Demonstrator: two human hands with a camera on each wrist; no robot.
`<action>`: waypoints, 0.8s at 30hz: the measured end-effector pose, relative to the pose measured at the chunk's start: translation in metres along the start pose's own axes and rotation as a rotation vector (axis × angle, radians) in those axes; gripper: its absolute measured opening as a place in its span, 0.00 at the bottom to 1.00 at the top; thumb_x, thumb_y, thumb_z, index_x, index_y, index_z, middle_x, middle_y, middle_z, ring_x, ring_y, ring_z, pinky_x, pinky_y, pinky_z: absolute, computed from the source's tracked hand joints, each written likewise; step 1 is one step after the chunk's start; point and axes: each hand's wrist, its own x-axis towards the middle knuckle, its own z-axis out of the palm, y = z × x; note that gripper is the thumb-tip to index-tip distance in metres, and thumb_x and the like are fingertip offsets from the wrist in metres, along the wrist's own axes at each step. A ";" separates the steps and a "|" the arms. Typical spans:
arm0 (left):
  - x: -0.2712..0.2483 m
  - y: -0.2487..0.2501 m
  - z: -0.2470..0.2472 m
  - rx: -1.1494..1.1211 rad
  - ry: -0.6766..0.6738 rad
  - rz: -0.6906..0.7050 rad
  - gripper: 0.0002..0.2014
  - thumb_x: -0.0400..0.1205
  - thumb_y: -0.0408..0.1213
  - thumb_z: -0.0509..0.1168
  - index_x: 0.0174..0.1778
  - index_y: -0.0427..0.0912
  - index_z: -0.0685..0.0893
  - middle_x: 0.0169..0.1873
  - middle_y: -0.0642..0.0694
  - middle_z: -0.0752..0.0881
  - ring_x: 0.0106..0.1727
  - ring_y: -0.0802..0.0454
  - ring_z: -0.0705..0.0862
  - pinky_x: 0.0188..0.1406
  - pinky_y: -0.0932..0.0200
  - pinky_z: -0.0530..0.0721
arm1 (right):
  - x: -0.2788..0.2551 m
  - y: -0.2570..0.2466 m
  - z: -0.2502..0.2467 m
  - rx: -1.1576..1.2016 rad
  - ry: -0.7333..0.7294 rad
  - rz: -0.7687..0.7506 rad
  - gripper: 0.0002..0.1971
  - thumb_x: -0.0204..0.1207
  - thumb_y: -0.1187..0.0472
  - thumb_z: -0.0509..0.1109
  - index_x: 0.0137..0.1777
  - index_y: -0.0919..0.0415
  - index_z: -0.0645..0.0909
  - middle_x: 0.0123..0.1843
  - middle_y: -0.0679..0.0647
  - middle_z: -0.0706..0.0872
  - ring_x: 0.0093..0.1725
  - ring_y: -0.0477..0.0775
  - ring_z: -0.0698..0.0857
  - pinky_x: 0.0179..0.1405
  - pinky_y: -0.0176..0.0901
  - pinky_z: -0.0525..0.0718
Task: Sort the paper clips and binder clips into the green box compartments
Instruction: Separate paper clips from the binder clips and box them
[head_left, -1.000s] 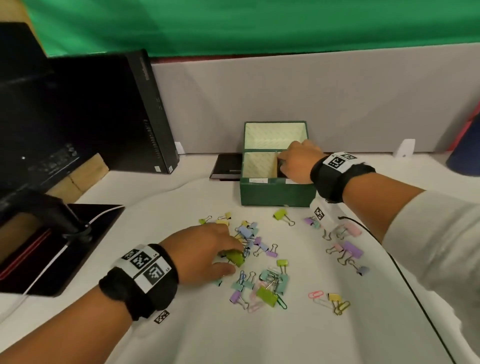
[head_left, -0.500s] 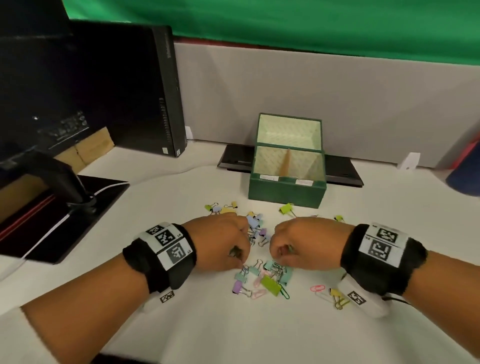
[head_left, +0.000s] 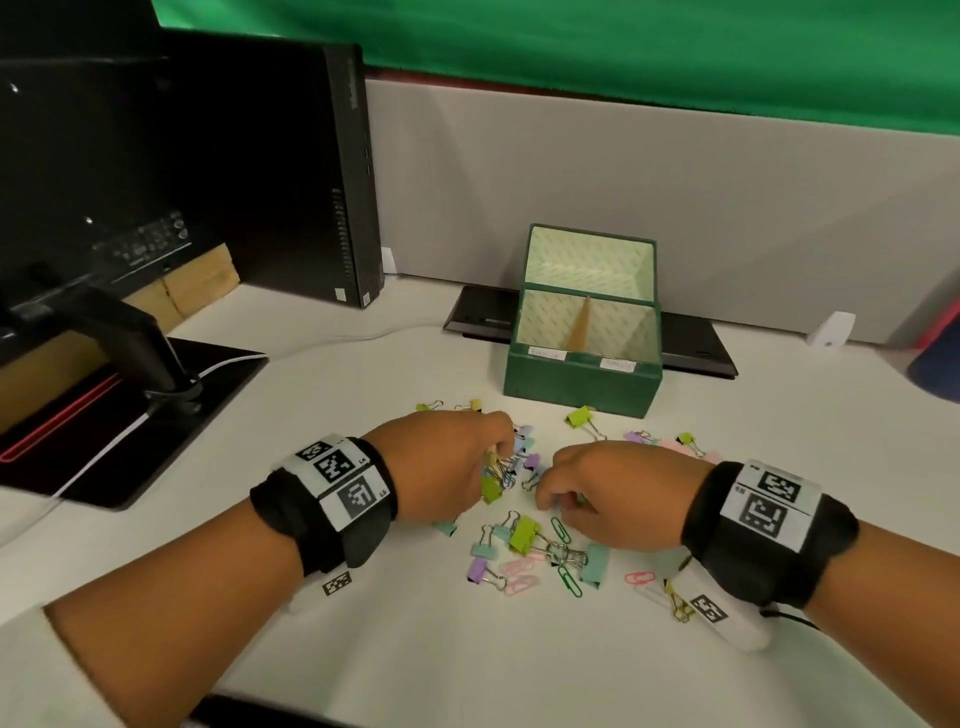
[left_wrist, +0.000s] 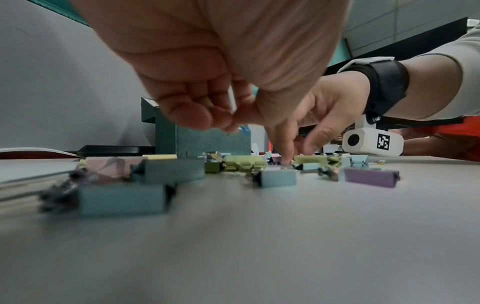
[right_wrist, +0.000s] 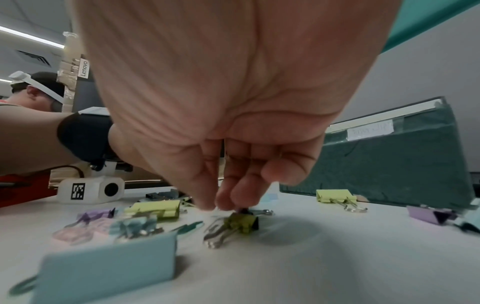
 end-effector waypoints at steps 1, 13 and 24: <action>0.000 -0.001 -0.001 0.013 -0.017 -0.027 0.18 0.84 0.37 0.58 0.67 0.59 0.76 0.53 0.53 0.80 0.47 0.48 0.82 0.50 0.52 0.84 | 0.002 0.000 0.000 0.004 0.016 0.012 0.16 0.84 0.56 0.59 0.67 0.40 0.81 0.57 0.42 0.81 0.54 0.48 0.81 0.57 0.43 0.81; 0.007 -0.001 -0.003 0.008 -0.099 -0.079 0.11 0.84 0.31 0.58 0.57 0.47 0.81 0.55 0.50 0.78 0.50 0.51 0.79 0.50 0.57 0.79 | 0.050 -0.005 -0.013 -0.064 0.066 0.004 0.10 0.81 0.51 0.68 0.61 0.45 0.82 0.56 0.48 0.78 0.50 0.50 0.79 0.46 0.45 0.80; -0.001 -0.004 -0.002 0.082 -0.107 -0.144 0.04 0.76 0.46 0.64 0.43 0.56 0.74 0.49 0.55 0.73 0.44 0.52 0.77 0.40 0.56 0.78 | 0.040 0.012 -0.012 -0.102 0.023 0.058 0.04 0.79 0.58 0.63 0.45 0.50 0.79 0.43 0.44 0.79 0.42 0.50 0.79 0.35 0.40 0.73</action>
